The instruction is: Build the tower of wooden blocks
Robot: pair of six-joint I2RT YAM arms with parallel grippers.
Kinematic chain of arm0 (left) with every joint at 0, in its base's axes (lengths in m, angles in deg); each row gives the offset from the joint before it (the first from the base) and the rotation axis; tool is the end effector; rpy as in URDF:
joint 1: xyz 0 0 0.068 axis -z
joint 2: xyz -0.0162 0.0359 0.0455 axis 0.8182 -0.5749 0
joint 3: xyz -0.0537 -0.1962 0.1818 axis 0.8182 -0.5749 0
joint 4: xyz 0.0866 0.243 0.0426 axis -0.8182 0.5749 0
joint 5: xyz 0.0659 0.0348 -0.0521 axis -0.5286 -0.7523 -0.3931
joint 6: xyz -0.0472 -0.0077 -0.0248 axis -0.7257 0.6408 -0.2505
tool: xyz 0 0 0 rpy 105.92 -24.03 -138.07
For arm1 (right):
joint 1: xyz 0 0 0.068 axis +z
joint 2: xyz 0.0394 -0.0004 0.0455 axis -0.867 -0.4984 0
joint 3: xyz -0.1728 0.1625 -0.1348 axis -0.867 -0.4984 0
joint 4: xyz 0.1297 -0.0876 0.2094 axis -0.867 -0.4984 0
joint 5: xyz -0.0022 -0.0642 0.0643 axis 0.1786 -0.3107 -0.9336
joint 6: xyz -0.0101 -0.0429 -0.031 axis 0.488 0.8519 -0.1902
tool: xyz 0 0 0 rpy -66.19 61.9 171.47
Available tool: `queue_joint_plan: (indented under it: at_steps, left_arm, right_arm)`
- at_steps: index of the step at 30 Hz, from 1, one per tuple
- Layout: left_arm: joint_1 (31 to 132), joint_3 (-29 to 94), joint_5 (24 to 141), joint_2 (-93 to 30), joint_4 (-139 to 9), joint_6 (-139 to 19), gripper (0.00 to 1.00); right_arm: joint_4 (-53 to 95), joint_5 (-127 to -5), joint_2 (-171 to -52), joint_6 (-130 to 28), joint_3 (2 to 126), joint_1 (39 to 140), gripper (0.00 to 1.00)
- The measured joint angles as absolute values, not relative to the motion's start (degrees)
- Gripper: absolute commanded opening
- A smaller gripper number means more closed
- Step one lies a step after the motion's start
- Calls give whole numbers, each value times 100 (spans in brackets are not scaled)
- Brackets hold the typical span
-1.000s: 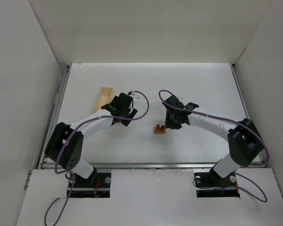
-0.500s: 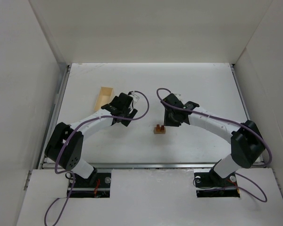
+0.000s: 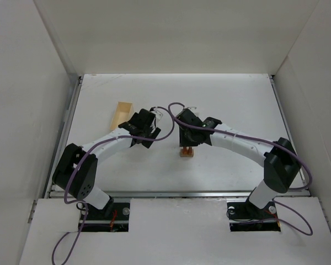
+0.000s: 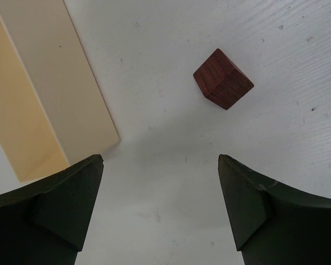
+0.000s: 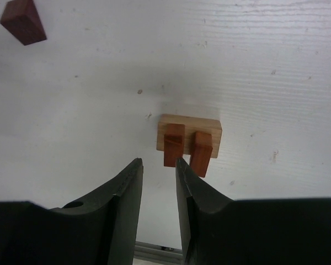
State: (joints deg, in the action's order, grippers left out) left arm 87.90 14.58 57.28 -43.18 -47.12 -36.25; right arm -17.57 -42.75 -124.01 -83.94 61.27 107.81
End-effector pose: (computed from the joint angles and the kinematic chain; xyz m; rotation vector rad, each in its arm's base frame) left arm 0.2701 -0.1631 0.2148 0.7947 2.2380 0.1870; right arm 0.2364 0.2460 0.2549 -0.0813 2.5664 0.2403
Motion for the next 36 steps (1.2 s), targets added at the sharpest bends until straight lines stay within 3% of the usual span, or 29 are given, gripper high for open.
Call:
queue_joint_plan:
  at_steps: [36]
  left_arm:
    - [8790,1442,5770,-4318,-4712,-3625,82]
  right_arm:
    - [-2109,-4188,-12862,-8566,6225,10858,36]
